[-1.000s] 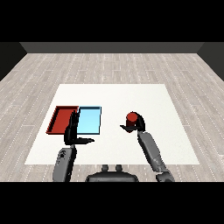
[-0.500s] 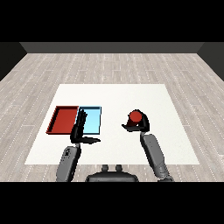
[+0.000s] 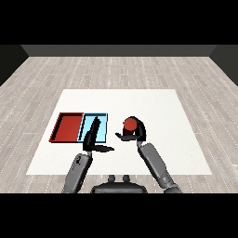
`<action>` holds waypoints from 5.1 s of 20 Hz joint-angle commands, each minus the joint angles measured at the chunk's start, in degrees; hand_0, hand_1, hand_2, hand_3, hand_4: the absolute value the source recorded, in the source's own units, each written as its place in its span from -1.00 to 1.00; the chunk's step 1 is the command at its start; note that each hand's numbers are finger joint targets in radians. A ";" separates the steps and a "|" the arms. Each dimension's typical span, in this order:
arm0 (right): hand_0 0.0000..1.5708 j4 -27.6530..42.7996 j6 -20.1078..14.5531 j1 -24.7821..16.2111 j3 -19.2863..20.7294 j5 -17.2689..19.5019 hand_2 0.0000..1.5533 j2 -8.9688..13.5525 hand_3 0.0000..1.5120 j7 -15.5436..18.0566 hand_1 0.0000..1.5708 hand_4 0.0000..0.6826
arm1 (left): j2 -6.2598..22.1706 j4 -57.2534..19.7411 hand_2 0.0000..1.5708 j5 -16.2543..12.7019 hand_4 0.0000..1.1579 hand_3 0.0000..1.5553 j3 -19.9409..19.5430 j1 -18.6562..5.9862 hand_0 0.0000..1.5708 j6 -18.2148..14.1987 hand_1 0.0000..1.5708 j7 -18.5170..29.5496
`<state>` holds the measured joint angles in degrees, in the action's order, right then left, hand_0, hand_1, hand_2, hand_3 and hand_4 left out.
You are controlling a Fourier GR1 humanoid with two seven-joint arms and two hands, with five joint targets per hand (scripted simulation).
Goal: Pick the red can and put it in the red box
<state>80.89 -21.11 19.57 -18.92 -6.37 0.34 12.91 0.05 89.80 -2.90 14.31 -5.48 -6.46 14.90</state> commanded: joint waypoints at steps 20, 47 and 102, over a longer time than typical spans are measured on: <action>0.85 -3.33 -7.44 3.57 -7.44 -4.64 0.85 -0.34 0.82 2.72 0.85 0.88 | -0.04 -15.04 -1.00 -9.45 -1.00 -1.00 8.39 -11.52 -1.00 -6.69 -1.00 -1.40; 0.88 -8.06 -12.82 8.36 -17.29 -13.05 0.87 -0.33 0.81 7.25 0.88 0.84 | -0.02 -20.47 -0.20 -13.26 0.05 -1.00 12.56 -15.04 -0.23 -21.01 -0.23 1.51; -1.00 16.17 -2.22 -15.76 5.43 -13.37 -1.00 16.22 -1.00 4.42 -1.00 -1.00 | 20.13 -19.00 0.99 -3.38 0.93 0.89 1.99 -13.58 1.00 -28.82 1.00 -4.63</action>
<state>98.81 -24.39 4.75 -17.47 -18.38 14.85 17.72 15.03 70.66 -8.09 18.36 -19.17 -35.46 13.15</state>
